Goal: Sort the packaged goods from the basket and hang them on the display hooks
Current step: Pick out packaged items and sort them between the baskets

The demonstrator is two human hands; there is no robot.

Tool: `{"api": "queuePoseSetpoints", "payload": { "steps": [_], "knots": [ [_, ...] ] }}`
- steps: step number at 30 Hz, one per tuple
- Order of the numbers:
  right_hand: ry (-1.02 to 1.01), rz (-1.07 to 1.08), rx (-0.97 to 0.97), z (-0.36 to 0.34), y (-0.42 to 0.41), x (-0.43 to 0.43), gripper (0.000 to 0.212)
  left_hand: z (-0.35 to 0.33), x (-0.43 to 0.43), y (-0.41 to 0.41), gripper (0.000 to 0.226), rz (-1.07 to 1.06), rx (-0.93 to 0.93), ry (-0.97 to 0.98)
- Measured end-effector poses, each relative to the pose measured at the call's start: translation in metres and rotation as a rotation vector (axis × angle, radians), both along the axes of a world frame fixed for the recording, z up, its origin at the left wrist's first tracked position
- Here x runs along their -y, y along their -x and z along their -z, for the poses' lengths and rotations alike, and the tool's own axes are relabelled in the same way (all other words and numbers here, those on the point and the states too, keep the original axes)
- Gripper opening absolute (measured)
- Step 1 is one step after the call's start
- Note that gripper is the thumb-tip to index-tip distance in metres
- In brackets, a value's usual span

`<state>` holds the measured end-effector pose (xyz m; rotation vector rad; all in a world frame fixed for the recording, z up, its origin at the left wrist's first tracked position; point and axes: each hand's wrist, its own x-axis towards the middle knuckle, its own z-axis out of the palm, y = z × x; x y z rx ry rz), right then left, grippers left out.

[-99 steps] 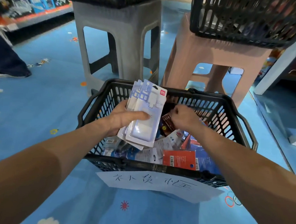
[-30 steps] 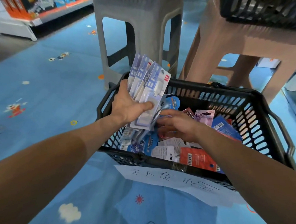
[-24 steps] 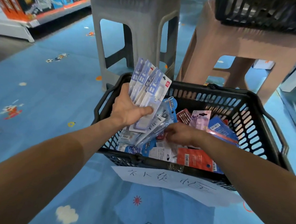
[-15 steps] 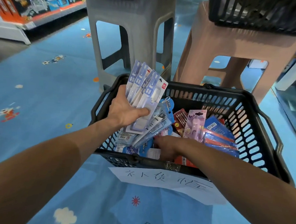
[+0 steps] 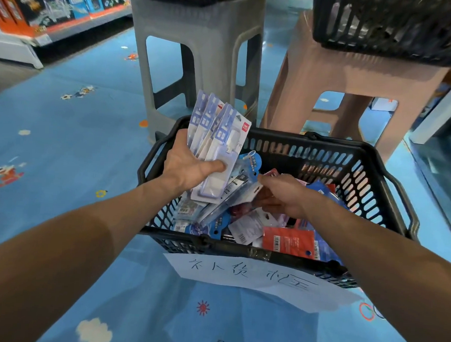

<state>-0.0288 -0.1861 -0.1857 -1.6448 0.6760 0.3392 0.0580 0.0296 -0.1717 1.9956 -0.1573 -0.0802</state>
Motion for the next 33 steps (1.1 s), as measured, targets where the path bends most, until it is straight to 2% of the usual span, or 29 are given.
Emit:
{"api": "queuePoseSetpoints", "payload": {
  "steps": [4, 9, 11, 14, 15, 18, 21, 24, 29, 33],
  "knots": [
    [0.042, -0.012, 0.117, -0.013, 0.003, -0.005, 0.041, -0.007, 0.003, 0.005, 0.083, 0.005, -0.021, 0.069],
    [-0.004, 0.042, 0.287, -0.027, 0.002, -0.009, 0.038, -0.014, 0.004, 0.011, 0.088, 0.029, -0.09, 0.164],
    [-0.016, 0.031, 0.302, -0.033, 0.0, -0.012, 0.049, -0.017, 0.004, 0.012, 0.083, 0.048, -0.133, 0.214],
    [-0.05, 0.003, 0.293, -0.039, -0.001, -0.019, 0.079, -0.026, 0.008, 0.02, 0.063, 0.118, -0.178, 0.284],
    [-0.091, 0.001, 0.309, -0.041, -0.001, -0.022, 0.078, -0.029, 0.01, 0.024, 0.058, 0.152, -0.198, 0.307],
    [-0.257, 0.012, 0.461, -0.044, -0.005, -0.035, 0.052, -0.032, 0.019, 0.037, 0.053, 0.274, -0.305, 0.372],
    [-0.378, 0.097, 0.518, -0.048, -0.009, -0.045, 0.062, -0.028, 0.03, 0.044, 0.077, 0.347, -0.395, 0.428],
    [-0.423, 0.067, 0.54, -0.053, -0.009, -0.044, 0.046, -0.027, 0.033, 0.043, 0.094, 0.308, -0.431, 0.463],
    [-0.434, 0.023, 0.568, -0.059, -0.013, -0.041, 0.045, -0.029, 0.034, 0.04, 0.101, 0.279, -0.433, 0.486],
    [-0.474, 0.009, 0.512, -0.055, -0.012, -0.037, 0.043, -0.03, 0.035, 0.041, 0.092, 0.299, -0.38, 0.411]
  ]
}}
